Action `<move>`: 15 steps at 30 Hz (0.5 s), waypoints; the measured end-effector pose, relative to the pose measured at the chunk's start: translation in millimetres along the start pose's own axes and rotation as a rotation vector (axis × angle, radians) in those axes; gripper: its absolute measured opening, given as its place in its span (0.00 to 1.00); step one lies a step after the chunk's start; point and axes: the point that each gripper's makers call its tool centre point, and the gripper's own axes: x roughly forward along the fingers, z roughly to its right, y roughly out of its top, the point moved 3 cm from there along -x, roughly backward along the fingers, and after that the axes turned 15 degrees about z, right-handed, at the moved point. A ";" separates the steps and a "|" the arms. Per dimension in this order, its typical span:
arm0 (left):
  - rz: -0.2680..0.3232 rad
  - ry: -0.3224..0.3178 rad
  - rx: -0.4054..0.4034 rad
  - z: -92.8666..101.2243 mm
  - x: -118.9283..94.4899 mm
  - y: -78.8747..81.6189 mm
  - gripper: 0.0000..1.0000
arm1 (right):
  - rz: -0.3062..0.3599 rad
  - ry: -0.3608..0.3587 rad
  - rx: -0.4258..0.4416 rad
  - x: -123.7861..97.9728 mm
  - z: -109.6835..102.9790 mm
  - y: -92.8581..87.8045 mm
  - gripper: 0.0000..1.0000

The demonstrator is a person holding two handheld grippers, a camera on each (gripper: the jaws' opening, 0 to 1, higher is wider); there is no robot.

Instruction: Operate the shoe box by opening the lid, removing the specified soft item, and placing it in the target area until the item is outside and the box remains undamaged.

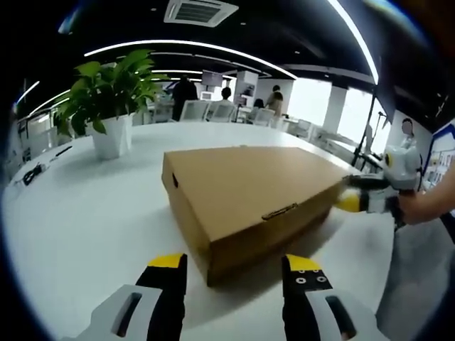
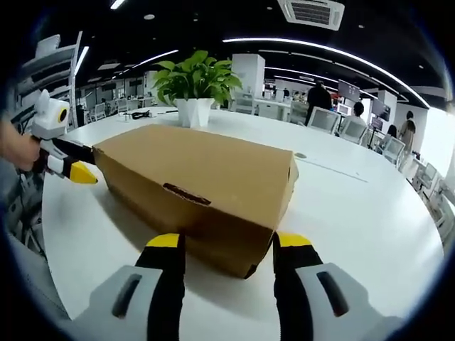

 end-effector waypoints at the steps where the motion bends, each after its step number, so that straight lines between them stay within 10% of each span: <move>1: 0.000 0.000 -0.001 0.9 0.0 0.1 0.54 | 0.004 0.000 0.004 -0.6 0.3 1.7 0.45; 15: 0.054 0.044 -0.076 7.2 1.6 15.9 0.55 | 0.059 -0.019 0.019 -11.6 3.4 26.5 0.42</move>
